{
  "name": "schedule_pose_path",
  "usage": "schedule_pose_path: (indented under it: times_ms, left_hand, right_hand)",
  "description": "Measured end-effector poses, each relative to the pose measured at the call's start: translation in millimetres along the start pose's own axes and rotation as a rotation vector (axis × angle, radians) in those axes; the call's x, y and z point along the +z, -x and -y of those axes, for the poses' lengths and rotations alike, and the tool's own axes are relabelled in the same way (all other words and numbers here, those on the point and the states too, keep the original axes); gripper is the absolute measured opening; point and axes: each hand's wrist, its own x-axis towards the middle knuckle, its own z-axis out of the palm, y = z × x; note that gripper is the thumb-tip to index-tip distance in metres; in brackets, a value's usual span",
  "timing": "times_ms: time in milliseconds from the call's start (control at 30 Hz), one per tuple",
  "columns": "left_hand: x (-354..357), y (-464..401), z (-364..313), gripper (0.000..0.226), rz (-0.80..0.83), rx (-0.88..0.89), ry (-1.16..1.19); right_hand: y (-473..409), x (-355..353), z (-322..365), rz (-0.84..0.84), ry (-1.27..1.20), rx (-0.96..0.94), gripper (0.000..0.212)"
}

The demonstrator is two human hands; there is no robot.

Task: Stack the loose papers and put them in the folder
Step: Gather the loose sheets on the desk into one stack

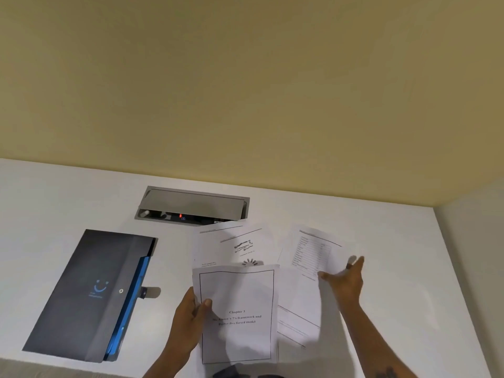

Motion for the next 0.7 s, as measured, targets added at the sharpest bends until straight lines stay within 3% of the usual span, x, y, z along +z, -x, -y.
schedule_pose_path:
  times_ms: [67, 200, 267, 333, 400, 467, 700]
  left_hand:
    - [-1.2, 1.2, -1.3, 0.038, 0.017, 0.019, 0.018]
    - [-2.8, 6.4, -7.7, 0.040, 0.045, 0.012, 0.049]
    - [-3.2, 10.8, -11.2, 0.039, 0.056, 0.010, 0.066]
    - [-4.2, 15.3, -13.7, 0.037, 0.062, -0.004, 0.079]
    - [-5.8, 18.8, -14.1, 0.034, 0.071, -0.019, 0.090]
    - [-8.5, 21.9, -14.8, 0.034, 0.092, -0.026, 0.093]
    - [-12.1, 27.7, -8.4, 0.033, 0.143, -0.036, 0.098]
  right_hand:
    - [9.1, -7.3, -13.8, -0.015, -0.062, 0.055, 0.099]
    - [32.5, -13.4, -33.7, -0.028, -0.018, 0.032, 0.028]
    - [47.6, -12.7, -44.5, -0.003, -0.006, -0.059, 0.008]
    - [61.9, -14.0, -51.4, 0.034, -0.060, -0.114, 0.015]
    - [75.9, -17.6, -53.3, 0.087, -0.172, -0.110, 0.006]
    - [89.9, -20.0, -51.1, 0.150, -0.252, -0.109, 0.015]
    - [124.7, -12.6, -42.3, 0.383, -0.294, -0.081, 0.023]
